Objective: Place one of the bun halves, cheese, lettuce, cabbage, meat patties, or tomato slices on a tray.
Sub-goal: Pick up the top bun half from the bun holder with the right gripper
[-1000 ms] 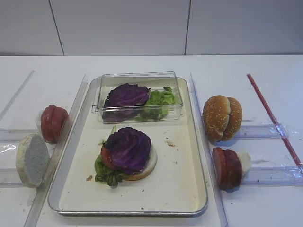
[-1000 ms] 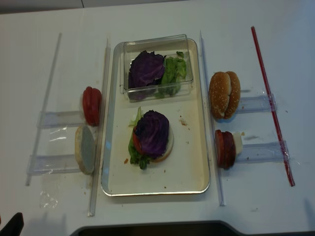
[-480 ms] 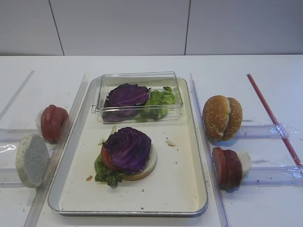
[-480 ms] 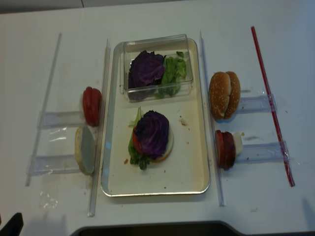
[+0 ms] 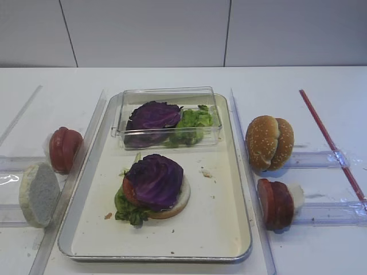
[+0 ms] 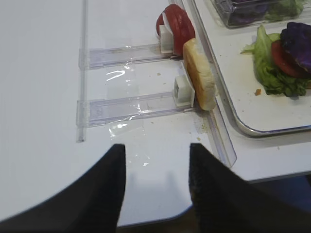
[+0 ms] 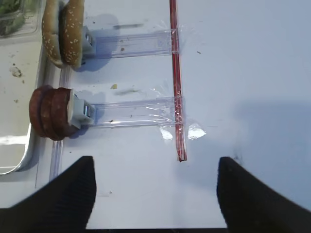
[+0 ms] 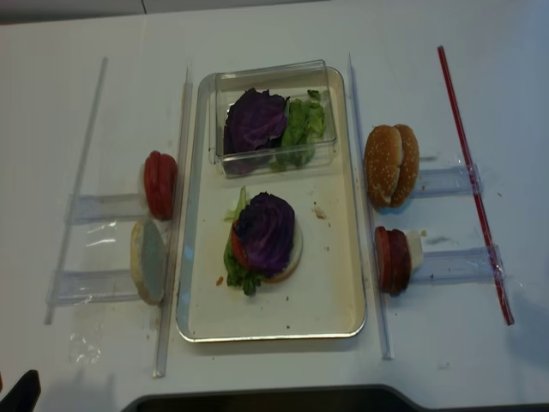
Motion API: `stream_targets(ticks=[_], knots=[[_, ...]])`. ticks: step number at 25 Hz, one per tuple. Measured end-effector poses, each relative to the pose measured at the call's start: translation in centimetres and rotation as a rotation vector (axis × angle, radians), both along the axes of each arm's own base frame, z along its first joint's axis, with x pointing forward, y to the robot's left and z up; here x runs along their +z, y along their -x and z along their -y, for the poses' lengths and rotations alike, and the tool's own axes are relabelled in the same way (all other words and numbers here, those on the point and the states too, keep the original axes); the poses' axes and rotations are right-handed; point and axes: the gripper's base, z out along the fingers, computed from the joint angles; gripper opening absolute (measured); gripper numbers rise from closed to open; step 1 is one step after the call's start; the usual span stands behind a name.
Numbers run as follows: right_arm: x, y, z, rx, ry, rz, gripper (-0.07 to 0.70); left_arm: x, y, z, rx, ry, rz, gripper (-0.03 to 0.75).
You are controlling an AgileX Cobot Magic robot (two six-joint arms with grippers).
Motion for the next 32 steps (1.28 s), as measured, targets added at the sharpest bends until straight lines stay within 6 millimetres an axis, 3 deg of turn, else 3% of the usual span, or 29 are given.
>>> stream_targets(ticks=[8,12,23,27,32], knots=[[2.1,-4.9,-0.4,0.000,-0.067,-0.022,0.529,0.0,0.0,0.0,0.000,0.000,0.000,0.294],[2.6,-6.8,-0.4,0.001,-0.081,-0.056,0.488,0.0,0.0,0.0,0.000,0.000,0.000,0.294],[4.9,-14.3,-1.2,0.009,-0.200,-0.279,0.448,0.0,0.0,0.0,0.000,0.000,0.000,0.293],[4.8,-17.2,-2.8,0.045,-0.204,-0.328,0.447,0.0,0.0,0.0,0.000,0.000,0.000,0.293],[3.2,-20.6,-6.5,0.120,-0.180,-0.418,0.445,0.0,0.0,0.0,0.000,0.000,0.000,0.293]])
